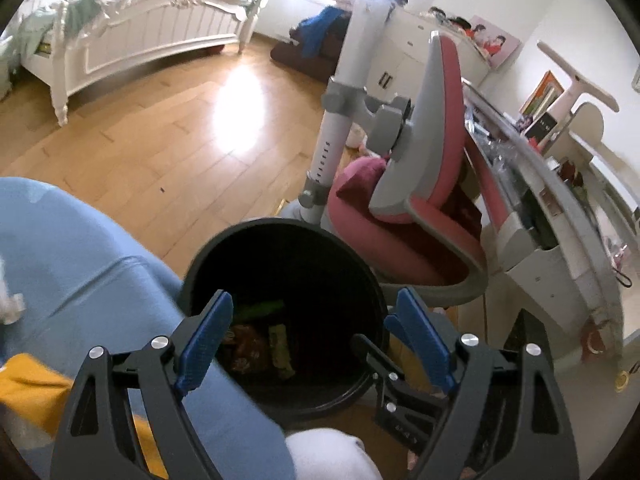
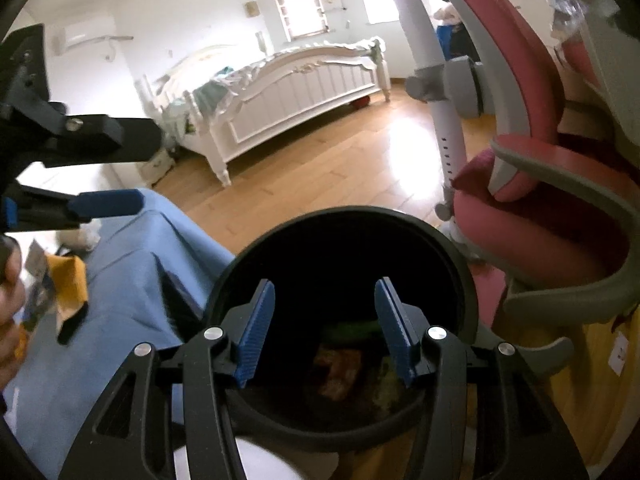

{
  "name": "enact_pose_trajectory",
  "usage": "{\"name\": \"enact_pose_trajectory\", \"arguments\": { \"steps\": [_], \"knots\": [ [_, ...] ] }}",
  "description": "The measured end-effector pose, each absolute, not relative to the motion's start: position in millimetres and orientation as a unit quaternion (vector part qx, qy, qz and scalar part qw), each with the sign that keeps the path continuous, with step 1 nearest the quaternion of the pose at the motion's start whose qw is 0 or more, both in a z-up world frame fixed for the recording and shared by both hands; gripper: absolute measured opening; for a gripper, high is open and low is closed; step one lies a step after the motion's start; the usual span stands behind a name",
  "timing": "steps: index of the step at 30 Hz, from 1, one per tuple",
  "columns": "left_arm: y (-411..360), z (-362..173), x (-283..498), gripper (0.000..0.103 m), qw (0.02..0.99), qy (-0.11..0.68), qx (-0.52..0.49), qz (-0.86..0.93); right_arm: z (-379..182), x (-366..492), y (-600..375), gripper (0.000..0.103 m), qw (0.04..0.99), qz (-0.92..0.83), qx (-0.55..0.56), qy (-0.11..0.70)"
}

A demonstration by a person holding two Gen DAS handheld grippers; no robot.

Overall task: Collect trash
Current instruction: 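Move both tools over the black bin and release the green wrapper and red box, then grasp a wooden stick with the left tool while the right tool grasps a white packet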

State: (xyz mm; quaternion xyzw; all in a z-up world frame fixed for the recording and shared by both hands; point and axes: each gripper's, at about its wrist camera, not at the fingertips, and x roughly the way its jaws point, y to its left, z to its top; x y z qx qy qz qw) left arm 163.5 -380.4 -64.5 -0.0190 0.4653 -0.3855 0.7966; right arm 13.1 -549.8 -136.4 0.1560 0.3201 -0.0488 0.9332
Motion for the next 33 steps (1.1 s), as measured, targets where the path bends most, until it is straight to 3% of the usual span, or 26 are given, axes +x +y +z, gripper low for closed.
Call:
{"name": "enact_pose_trajectory", "arguments": {
  "steps": [3, 6, 13, 22, 27, 28, 29, 30, 32, 33],
  "knots": [
    [-351.1, -49.9, 161.6, 0.084, 0.811, 0.454, -0.032, -0.369, -122.9, 16.6, -532.6, 0.054, 0.936, -0.024, 0.151, 0.316],
    [-312.9, -40.2, 163.4, 0.084, 0.827, 0.445, -0.047, -0.34, -104.5, 22.8, -506.2, 0.062, 0.942, 0.013, 0.138, 0.307],
    [-166.9, -30.5, 180.7, 0.084, 0.875, 0.419, -0.129, -0.206, -61.9, 49.5, -414.5, 0.069, 0.945, 0.118, 0.077, 0.295],
    [-5.0, -71.2, 225.1, 0.084, 0.877, 0.417, -0.234, -0.057, -38.1, 90.0, -279.9, 0.08, 0.927, 0.226, -0.035, 0.298],
    [10.8, -88.7, 256.5, 0.083, 0.862, 0.431, -0.251, -0.091, -46.1, 115.7, -240.3, 0.08, 0.916, 0.224, -0.047, 0.329],
    [14.1, -91.5, 260.6, 0.082, 0.862, 0.432, -0.25, -0.092, -47.9, 120.3, -237.3, 0.073, 0.914, 0.225, -0.042, 0.334],
    [17.2, -92.5, 264.8, 0.079, 0.862, 0.432, -0.248, -0.091, -48.8, 124.3, -234.4, 0.06, 0.913, 0.221, -0.04, 0.341],
    [17.7, -94.3, 270.4, 0.073, 0.862, 0.432, -0.247, -0.092, -49.3, 127.3, -232.1, 0.059, 0.913, 0.212, -0.042, 0.346],
    [15.6, -101.8, 279.0, 0.038, 0.854, 0.447, -0.245, -0.103, -49.1, 130.0, -225.8, 0.055, 0.914, 0.207, -0.042, 0.346],
    [16.1, -105.9, 280.4, 0.028, 0.85, 0.454, -0.242, -0.11, -50.7, 129.7, -225.9, 0.054, 0.915, 0.207, -0.039, 0.345]
  ]
}}
